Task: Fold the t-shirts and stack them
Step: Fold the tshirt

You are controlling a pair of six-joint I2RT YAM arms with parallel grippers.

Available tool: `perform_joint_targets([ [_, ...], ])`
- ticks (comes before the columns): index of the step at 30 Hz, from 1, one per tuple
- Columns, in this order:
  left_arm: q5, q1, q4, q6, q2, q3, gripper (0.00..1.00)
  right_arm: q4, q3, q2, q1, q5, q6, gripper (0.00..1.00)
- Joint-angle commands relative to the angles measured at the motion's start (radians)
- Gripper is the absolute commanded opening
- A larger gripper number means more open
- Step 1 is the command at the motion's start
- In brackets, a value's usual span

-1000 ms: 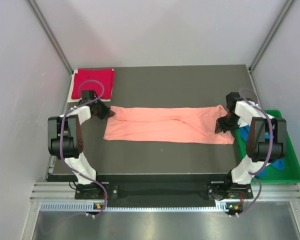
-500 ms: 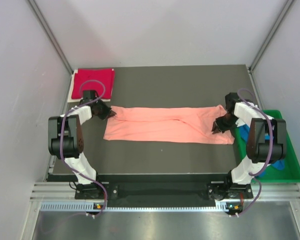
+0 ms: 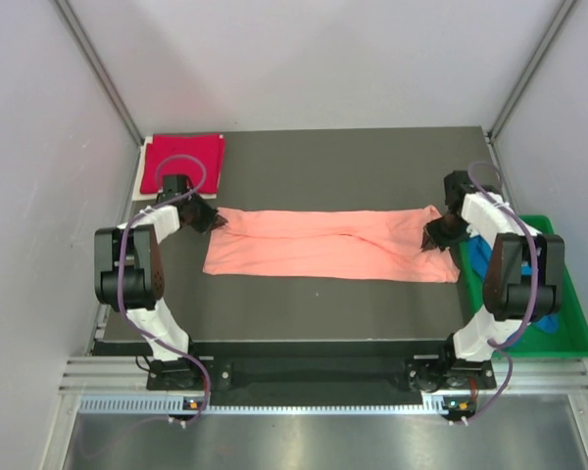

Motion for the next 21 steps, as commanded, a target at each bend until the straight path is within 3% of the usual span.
perform_joint_targets([
  [1, -0.021, -0.005, -0.019, -0.011, 0.01, 0.076, 0.0, 0.031, 0.096, -0.056, 0.01, 0.102, -0.08, 0.0],
  [7, -0.03, -0.004, -0.022, -0.022, 0.073, 0.144, 0.0, 0.21, 0.17, -0.006, 0.01, 0.082, -0.276, 0.0],
  [11, -0.012, -0.004, -0.002, -0.035, 0.122, 0.205, 0.0, 0.446, 0.214, 0.017, 0.01, -0.005, -0.509, 0.0],
  [21, 0.057, -0.002, 0.184, -0.086, 0.179, 0.259, 0.0, 0.629, 0.399, 0.183, 0.008, -0.09, -0.764, 0.0],
])
